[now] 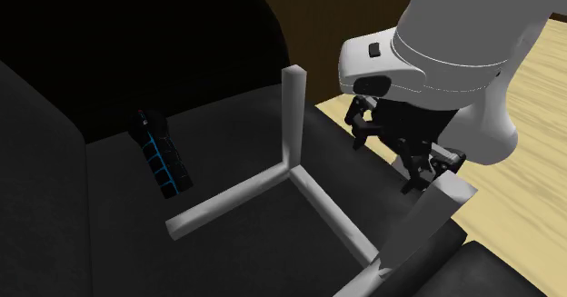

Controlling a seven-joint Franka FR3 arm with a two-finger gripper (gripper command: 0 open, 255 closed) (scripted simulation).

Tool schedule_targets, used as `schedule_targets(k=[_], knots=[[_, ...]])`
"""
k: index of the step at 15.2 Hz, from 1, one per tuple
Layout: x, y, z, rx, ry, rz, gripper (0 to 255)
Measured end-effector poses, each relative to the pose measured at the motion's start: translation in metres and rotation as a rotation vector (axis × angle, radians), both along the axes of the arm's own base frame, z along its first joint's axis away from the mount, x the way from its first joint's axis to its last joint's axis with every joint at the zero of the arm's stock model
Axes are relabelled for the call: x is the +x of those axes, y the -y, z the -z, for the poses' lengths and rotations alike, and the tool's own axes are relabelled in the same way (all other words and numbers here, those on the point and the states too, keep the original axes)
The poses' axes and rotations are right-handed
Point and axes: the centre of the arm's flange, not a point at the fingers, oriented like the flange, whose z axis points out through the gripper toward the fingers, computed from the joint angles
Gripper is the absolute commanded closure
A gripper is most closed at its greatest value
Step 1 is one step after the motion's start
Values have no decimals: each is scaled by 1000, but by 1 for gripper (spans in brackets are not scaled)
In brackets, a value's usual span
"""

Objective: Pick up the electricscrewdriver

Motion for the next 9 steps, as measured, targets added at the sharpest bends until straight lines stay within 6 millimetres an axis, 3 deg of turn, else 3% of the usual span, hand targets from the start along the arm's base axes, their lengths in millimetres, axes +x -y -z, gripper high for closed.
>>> schedule_targets(k=[2,4,9], knots=[[5,2,-1,4,4,20,0],[23,11,-3,15,16,87,0],[72,51,-16,51,53,294,0]])
